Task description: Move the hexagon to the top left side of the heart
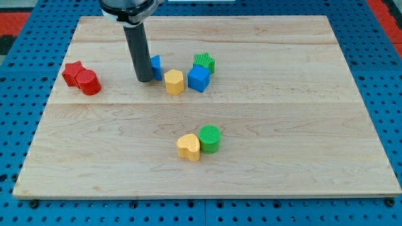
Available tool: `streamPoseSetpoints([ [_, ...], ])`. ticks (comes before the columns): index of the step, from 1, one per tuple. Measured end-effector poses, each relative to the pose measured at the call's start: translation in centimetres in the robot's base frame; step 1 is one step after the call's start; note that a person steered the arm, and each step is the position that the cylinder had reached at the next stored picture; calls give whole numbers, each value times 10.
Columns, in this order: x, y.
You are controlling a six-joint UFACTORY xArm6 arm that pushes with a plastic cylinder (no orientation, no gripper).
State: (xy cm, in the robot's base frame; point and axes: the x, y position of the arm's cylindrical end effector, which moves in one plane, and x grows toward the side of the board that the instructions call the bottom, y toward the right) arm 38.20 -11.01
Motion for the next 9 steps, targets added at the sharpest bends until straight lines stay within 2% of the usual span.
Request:
streamPoseSetpoints([
  [1,-13,-6],
  [3,-11,65],
  [6,-14,71],
  [8,5,63],
  [9,30,56],
])
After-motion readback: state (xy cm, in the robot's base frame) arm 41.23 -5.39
